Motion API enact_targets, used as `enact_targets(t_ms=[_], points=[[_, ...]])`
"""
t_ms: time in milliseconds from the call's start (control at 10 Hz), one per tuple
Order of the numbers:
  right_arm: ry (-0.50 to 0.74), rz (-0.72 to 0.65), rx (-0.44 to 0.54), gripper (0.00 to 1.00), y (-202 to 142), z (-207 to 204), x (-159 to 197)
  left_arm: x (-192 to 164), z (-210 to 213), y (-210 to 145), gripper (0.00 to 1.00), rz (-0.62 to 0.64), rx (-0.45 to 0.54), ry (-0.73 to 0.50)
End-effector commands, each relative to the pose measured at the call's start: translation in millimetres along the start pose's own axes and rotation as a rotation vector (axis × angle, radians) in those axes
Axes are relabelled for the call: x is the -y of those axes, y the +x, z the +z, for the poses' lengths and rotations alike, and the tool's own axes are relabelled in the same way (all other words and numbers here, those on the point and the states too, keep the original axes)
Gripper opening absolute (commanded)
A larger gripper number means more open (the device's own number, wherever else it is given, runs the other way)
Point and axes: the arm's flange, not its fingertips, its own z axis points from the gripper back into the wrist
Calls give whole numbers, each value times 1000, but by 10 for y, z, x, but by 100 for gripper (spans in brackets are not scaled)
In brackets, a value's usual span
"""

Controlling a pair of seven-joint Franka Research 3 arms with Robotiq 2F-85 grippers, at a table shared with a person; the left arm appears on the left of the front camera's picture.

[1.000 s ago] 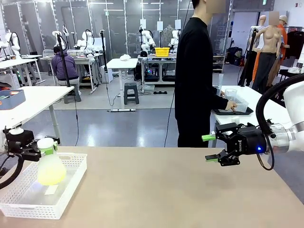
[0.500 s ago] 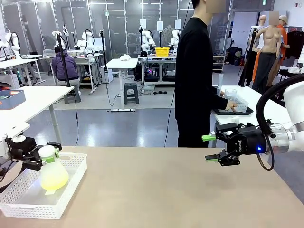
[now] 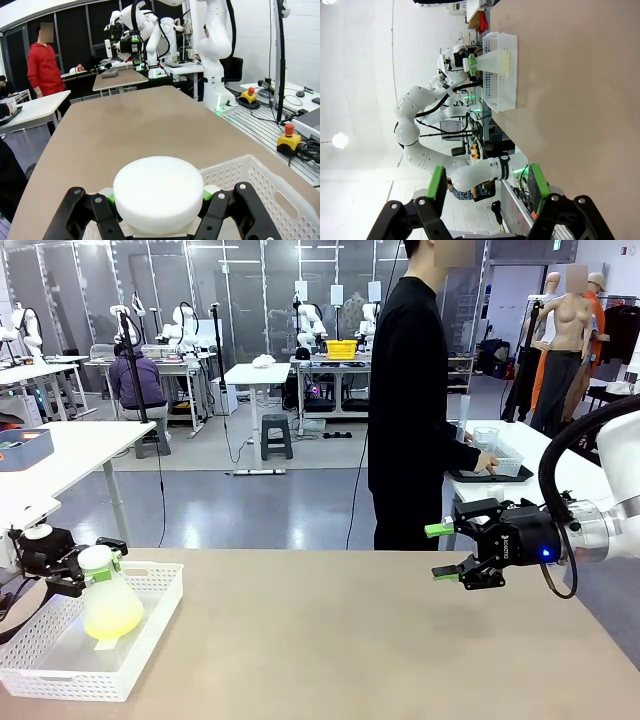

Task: Prepare the solutions needed for the experiment.
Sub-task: When the human places the Big flask in the center of the table, pick up the Big flask and place it in the left Organizing basket.

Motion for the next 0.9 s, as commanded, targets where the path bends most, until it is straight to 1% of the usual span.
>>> enact_targets(t_ms=[0,100,200,300,400,500,600,700,800], points=[[-6,3,7,82,-20,-13,0,15,68,-70,42,6,-2,-53],[-6,3,7,82,-20,-13,0,13,57,-72,43,8,-9,-56],[-6,3,7,82,-20,-13,0,14,47,-63,62,11,-12,-58],[-6,3,7,82,-20,-13,0,15,42,-53,47,13,-11,-60],[-6,3,7,82,-20,-13,0,14,29,-38,82,22,-9,-68],[-6,3,7,82,-20,-13,0,22,24,-24,66,25,-4,-81],[-6,3,7,82,-20,-13,0,29,46,-7,70,30,-13,-75],[-6,3,7,82,-20,-13,0,31,69,12,86,31,-19,-65],[-6,3,7,82,-20,-13,0,35,88,24,89,33,-18,-59]])
